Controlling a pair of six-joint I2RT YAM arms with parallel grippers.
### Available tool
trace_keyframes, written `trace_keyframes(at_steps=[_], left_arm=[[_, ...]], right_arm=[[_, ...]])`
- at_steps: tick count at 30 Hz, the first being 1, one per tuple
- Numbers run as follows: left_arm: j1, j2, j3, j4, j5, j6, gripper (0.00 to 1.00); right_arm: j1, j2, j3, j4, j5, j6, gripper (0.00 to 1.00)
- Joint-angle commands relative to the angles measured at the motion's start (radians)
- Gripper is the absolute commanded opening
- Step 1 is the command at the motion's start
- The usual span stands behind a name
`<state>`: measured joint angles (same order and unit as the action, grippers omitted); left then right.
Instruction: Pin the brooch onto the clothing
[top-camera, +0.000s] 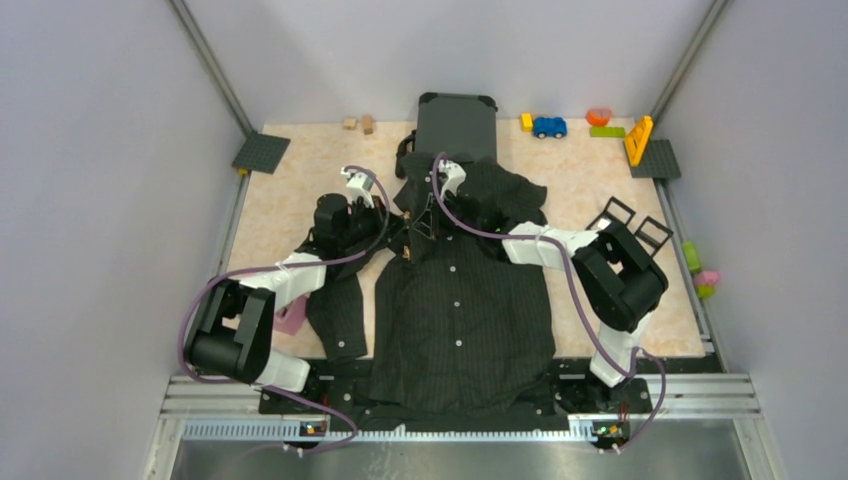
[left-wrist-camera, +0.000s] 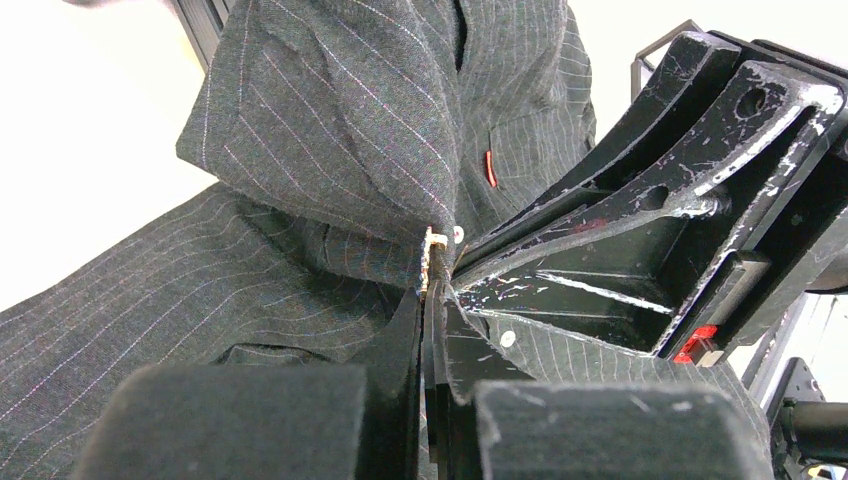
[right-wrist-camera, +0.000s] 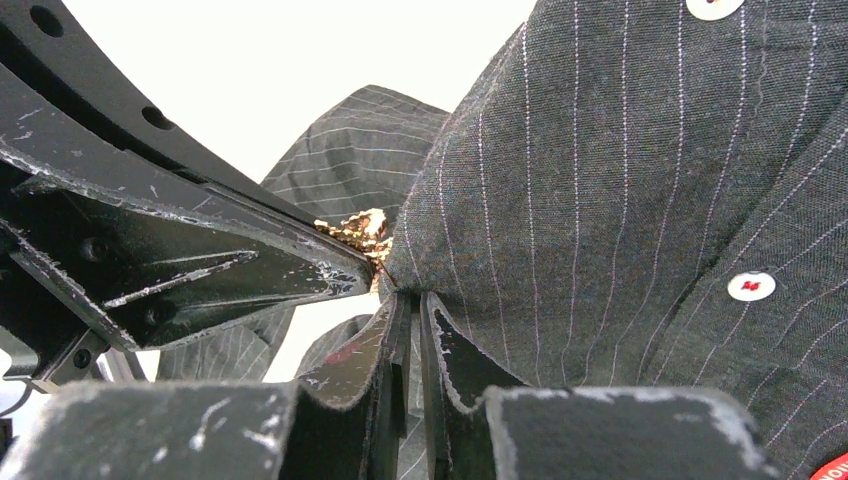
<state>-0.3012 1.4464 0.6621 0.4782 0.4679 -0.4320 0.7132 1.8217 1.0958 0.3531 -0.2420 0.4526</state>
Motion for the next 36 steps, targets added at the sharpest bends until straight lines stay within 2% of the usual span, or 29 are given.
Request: trace_keyframes(at_steps=[1, 19, 36], left_arm=[[-0.003, -0.031, 0.013, 0.025, 0.061, 0.015, 0.0], [-0.003, -0.034, 0.026, 0.013, 0.076, 0.009, 0.0], [0.003, -0.081, 0.009, 0.082, 0.012, -0.089, 0.0]], right_arm=[[0.002, -0.057, 0.013, 0.075, -0.008, -0.024, 0.11], [0.0, -0.079, -0.007, 0.086, 0.0, -0.037, 0.14], [0.0, -0.064, -0.056, 0.129, -0.031, -0.002, 0.14]])
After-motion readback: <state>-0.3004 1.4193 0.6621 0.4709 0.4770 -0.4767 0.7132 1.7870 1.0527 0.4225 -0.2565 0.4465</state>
